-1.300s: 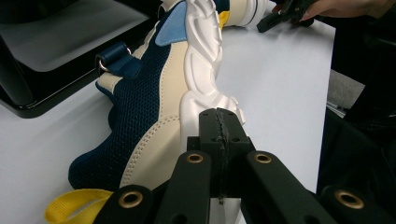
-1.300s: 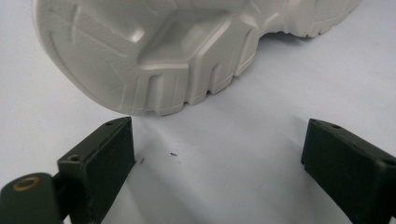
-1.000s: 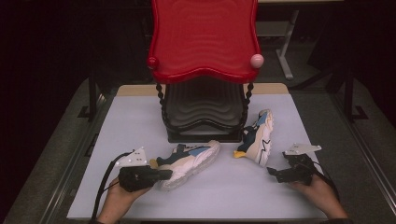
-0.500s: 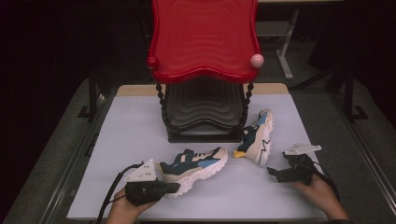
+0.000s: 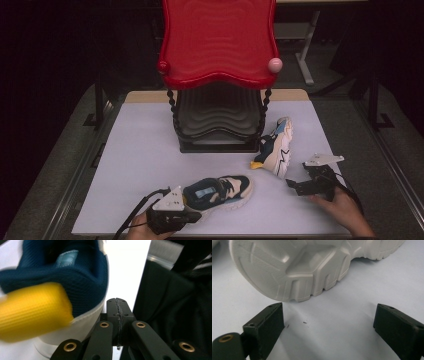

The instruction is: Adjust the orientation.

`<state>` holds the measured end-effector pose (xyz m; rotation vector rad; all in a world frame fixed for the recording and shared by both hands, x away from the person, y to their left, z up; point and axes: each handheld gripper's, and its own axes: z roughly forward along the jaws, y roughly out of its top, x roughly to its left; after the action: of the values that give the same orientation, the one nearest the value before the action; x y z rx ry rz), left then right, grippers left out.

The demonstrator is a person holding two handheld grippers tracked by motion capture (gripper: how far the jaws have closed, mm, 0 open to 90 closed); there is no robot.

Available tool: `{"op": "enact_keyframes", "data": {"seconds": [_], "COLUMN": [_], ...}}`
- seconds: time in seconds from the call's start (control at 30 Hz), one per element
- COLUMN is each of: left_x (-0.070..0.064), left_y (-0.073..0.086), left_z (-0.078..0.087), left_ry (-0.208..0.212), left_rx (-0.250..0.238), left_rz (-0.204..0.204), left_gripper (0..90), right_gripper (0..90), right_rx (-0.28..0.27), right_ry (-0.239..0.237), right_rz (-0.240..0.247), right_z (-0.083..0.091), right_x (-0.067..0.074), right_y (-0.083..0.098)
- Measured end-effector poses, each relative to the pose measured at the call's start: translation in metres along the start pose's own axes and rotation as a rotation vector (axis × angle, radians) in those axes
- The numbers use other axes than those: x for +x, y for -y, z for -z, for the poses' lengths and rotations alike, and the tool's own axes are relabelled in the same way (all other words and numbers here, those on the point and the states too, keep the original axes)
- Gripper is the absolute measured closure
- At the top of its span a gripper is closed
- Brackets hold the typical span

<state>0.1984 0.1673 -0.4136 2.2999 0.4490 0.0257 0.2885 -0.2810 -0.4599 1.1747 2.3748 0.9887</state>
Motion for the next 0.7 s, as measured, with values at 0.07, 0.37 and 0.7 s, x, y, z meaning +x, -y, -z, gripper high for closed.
{"op": "enact_keyframes", "data": {"seconds": [0.07, 0.37, 0.7], "left_x": [0.0, -0.006, 0.033], "left_y": [0.0, -0.019, -0.047], "left_z": [-0.001, 0.028, 0.047], "left_ry": [0.005, 0.024, -0.033], "left_rx": [0.007, -0.112, -0.189], "left_rz": [-0.004, -0.039, -0.013], "left_gripper": [89.7, 88.7, 73.5], "right_gripper": [8.7, 8.8, 8.7], "right_rx": [0.0, 0.0, -0.002], "right_ry": [0.0, 0.0, 0.001], "right_rz": [-0.001, 0.0, -0.003], "right_z": [0.0, 0.0, 0.0], "right_x": [0.0, 0.0, 0.0], "right_y": [0.0, 0.0, 0.0]}}
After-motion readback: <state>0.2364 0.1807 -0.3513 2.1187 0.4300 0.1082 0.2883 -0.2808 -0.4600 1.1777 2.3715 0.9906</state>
